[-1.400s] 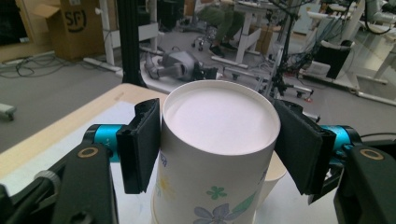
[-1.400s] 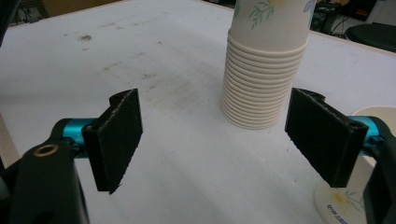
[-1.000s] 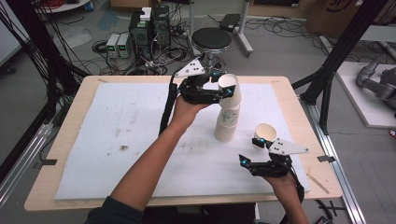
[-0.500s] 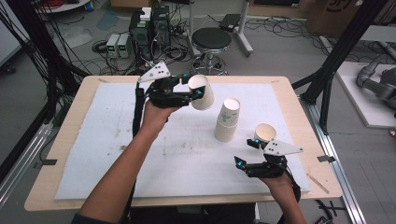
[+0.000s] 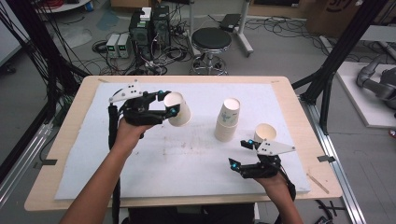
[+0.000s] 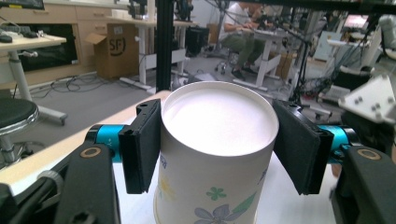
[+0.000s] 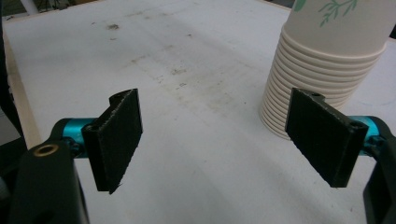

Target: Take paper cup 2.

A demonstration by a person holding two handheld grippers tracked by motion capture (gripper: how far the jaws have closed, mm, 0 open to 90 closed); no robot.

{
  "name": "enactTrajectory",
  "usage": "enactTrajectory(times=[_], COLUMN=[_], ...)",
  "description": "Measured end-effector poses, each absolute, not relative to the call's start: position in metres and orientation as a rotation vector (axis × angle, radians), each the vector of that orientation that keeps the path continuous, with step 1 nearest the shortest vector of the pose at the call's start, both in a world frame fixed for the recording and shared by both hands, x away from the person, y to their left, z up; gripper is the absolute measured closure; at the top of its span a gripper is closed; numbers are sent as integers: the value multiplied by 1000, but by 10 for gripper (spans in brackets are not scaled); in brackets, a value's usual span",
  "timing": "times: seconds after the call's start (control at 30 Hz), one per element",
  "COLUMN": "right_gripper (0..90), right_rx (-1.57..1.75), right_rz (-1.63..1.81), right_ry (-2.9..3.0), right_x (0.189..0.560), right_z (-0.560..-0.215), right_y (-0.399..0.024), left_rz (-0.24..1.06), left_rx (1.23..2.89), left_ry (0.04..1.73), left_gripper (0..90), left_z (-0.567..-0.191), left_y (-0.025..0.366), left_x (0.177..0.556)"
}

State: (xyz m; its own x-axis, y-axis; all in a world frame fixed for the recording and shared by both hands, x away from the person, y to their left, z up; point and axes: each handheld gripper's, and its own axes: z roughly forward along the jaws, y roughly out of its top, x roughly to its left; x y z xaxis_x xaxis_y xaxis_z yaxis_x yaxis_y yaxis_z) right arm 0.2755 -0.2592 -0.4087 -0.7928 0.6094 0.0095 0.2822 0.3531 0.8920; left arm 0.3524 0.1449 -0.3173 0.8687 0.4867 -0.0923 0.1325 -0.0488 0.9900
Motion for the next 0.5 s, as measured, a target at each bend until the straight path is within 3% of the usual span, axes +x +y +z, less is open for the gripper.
enactTrajectory(times=[0.5], right_gripper=[194], right_rx=[749], right_rz=[1425], right_ry=[2332], right_x=[280], right_z=[-411], right_y=[-246], left_rz=[292], left_rx=[1623], left_ry=[560], left_gripper=[359], left_z=[-360], left_y=[179], left_x=[327])
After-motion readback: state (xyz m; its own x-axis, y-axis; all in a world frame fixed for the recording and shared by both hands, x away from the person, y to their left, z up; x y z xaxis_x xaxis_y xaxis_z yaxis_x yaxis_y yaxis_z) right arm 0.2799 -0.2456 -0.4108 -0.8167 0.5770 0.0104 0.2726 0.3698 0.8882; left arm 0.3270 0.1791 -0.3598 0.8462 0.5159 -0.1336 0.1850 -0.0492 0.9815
